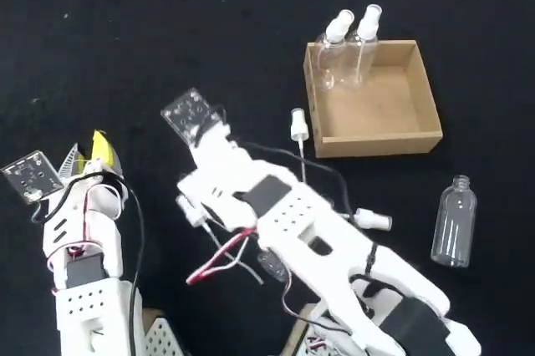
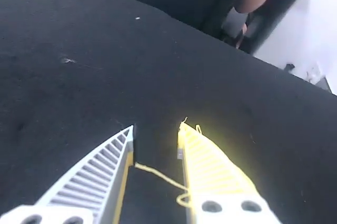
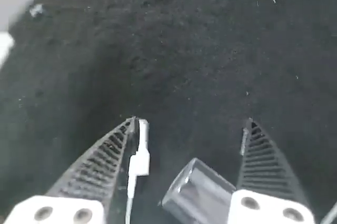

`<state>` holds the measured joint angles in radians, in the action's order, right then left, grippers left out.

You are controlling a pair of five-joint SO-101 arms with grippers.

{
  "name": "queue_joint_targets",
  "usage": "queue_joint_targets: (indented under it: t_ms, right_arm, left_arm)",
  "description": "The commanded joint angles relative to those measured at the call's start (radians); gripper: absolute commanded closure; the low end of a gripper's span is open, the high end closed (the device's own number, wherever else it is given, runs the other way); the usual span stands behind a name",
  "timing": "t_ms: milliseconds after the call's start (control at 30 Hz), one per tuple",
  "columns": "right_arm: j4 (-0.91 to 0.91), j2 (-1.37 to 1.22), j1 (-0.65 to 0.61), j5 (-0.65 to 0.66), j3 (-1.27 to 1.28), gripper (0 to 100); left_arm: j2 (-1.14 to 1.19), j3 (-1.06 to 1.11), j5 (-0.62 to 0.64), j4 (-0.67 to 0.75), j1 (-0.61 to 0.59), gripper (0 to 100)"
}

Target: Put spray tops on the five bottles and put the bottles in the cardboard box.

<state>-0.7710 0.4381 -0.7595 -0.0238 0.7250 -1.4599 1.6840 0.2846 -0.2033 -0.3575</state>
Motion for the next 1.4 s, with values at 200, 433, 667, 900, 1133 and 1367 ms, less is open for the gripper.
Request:
queue_joint_targets:
  t_ms: [200, 433, 667, 900, 1133, 1367]
  right_arm:
    - [-0.477, 0.371, 0.503, 0.098, -0.209, 80.4]
    - [-0.598, 0.487, 1.074, 0.281, -0.180, 80.1]
    - [-0.546, 0.298, 1.355, 0.333, -0.179, 79.2]
    - [-0.647, -0.084, 1.427, 0.374, -0.417, 73.1]
    - [-0.712, -0.504, 1.499, 0.376, -0.704, 75.4]
    - [-0.713, -0.773, 1.528, 0.411, -0.799, 75.4]
  left_arm:
    - [0.000, -0.134, -0.106, -0.238, 0.133, 86]
    - [0.000, -0.137, -0.146, -0.247, 0.185, 86]
    - [0.032, -0.213, -0.178, -0.315, 0.197, 86]
    - [0.430, -0.421, -0.184, -0.342, 0.205, 86]
    - [0.764, -0.576, -0.178, -0.348, 0.206, 86]
    - [0.781, -0.585, -0.178, -0.348, 0.206, 86]
